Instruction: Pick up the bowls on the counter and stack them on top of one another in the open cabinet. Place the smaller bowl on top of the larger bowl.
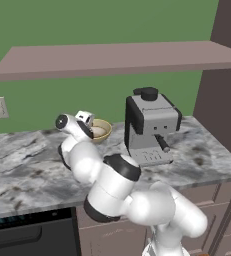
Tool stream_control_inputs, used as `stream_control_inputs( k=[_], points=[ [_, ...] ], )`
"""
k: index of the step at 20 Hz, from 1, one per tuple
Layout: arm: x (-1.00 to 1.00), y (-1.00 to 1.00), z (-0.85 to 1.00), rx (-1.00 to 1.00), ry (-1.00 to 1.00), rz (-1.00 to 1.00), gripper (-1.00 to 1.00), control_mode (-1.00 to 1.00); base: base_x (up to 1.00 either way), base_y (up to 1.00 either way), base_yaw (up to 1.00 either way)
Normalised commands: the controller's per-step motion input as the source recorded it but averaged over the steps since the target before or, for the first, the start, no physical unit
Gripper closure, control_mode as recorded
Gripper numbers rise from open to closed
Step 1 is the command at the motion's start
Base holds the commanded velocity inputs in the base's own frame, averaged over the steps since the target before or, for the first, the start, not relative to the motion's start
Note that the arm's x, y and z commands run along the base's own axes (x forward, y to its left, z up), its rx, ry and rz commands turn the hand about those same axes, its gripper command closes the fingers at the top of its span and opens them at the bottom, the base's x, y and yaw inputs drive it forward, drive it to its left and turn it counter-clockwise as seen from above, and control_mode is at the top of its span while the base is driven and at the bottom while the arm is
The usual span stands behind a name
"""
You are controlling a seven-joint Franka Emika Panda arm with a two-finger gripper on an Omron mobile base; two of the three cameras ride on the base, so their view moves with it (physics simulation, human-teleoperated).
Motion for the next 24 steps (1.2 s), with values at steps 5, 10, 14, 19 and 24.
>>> stream_control_inputs(
  k=[5,10,14,19,24],
  points=[
    [0.00,0.05,-0.09,0.00,0.05,0.00,-1.00,-1.00,0.00,0.00,0.00],
    [0.13,0.01,-0.13,0.00,0.00,0.00,-1.00,-1.00,0.00,0.00,0.00],
    [0.22,0.00,-0.22,0.00,0.00,0.00,-1.00,-1.00,0.00,0.00,0.00],
    [0.20,0.01,-0.24,0.00,0.00,0.00,-1.00,-1.00,0.00,0.00,0.00],
    [0.18,0.02,-0.18,0.00,0.00,0.00,-1.00,-1.00,0.00,0.00,0.00]
  ],
)
